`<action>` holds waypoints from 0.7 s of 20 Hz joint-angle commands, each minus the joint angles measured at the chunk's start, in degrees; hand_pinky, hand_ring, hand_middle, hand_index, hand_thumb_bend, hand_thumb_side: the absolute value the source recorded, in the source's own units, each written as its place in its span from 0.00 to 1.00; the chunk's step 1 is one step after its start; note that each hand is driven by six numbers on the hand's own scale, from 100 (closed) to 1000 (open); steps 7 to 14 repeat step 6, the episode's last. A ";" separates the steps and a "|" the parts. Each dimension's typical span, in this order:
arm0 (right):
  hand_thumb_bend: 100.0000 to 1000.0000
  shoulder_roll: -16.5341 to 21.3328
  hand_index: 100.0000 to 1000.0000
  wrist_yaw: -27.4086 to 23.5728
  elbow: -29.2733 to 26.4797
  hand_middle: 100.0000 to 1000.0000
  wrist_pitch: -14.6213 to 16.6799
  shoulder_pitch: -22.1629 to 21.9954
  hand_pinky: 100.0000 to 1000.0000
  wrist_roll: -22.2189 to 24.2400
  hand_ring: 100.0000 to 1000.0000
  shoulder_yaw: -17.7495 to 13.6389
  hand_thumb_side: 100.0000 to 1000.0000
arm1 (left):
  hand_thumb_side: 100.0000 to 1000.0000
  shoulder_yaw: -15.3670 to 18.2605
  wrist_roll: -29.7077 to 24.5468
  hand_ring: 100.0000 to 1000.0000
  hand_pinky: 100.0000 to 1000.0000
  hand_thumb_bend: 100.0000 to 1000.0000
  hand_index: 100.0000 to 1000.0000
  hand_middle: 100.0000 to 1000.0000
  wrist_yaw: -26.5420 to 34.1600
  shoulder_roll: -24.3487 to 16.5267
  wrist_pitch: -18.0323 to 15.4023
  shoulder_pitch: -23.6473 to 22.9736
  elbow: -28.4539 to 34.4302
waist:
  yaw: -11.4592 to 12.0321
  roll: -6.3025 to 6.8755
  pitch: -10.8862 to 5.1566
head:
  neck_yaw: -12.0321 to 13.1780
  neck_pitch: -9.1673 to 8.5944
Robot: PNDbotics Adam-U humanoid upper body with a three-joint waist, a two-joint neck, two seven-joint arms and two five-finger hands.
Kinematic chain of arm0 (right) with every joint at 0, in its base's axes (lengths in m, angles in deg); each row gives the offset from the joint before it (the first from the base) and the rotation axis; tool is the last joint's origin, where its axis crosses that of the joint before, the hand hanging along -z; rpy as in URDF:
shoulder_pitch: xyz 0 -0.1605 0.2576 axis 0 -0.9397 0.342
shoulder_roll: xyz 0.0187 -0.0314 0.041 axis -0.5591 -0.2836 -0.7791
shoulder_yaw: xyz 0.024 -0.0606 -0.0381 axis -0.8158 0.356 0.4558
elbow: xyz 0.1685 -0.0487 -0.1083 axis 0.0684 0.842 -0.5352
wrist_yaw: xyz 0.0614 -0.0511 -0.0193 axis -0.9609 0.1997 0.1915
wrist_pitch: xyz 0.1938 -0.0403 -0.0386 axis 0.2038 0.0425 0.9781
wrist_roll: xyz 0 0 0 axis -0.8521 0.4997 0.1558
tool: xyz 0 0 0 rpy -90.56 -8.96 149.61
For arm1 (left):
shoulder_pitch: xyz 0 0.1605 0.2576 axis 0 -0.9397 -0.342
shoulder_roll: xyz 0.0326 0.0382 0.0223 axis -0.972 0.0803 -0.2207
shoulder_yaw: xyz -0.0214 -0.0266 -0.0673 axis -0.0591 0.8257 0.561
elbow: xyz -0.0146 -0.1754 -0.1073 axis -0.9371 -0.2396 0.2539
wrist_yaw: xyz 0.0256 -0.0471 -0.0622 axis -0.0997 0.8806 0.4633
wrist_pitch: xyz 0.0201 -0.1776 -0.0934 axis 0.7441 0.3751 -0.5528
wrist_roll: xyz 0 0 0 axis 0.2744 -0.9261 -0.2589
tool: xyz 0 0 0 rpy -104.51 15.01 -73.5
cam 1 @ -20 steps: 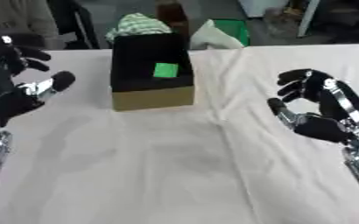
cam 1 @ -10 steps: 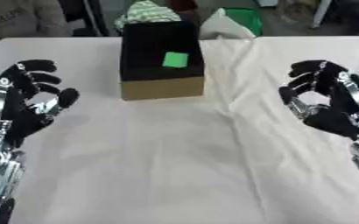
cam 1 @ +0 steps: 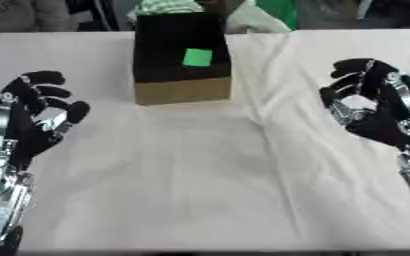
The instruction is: Pick up objects on the table and place them in the box.
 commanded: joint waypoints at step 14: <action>0.23 0.31 0.72 -0.58 -0.45 0.59 0.02 0.44 0.54 -0.37 0.59 -0.75 0.19 | 0.40 0.52 0.18 0.54 0.49 0.89 0.65 0.56 -0.33 -0.14 -0.12 0.07 0.14 | -0.28 -0.22 -0.65 | -0.03 0.14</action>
